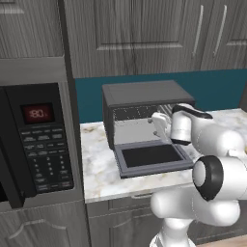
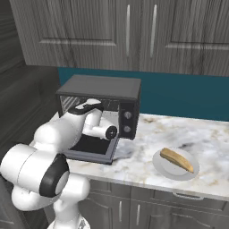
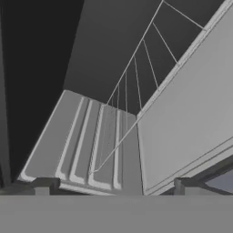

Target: Pull the toaster oven rack outwards. Pick up the baguette from the plate and place it on the toaster oven rack. Close the toaster oven door fully and set the temperature to the lowest setting.

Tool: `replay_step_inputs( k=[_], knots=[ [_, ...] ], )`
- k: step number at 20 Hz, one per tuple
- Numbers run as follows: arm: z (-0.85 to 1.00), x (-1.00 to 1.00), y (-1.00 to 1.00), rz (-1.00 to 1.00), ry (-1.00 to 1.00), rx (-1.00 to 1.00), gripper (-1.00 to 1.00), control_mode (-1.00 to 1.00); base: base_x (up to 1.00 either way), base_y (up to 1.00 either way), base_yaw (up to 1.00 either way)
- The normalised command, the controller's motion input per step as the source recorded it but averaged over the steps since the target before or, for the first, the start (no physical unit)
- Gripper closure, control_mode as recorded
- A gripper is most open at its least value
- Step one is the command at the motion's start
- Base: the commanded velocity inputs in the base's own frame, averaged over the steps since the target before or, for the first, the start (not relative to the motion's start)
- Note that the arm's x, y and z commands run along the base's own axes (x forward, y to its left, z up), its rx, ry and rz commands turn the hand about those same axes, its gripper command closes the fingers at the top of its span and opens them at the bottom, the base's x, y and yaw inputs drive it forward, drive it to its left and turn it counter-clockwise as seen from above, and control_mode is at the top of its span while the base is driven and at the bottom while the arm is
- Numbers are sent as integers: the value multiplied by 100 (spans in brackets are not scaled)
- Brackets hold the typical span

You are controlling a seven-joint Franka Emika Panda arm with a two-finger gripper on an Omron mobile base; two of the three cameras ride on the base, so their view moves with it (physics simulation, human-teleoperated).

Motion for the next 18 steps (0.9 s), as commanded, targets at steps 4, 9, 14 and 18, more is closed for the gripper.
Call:
replay_step_inputs(
  k=[4, 9, 14, 18],
  knots=[
    [0, 23, 0, 0, 0, 9, -100, -100, 0, 0, 0],
    [-3, 39, 0, 0, 0, 4, -100, -100, 0, 0, 0],
    [-17, 27, 0, 0, 0, 0, -100, -100, 0, 0, 0],
    [-26, 31, 0, 0, 0, 0, -100, -100, 0, 0, 0]
  ],
)
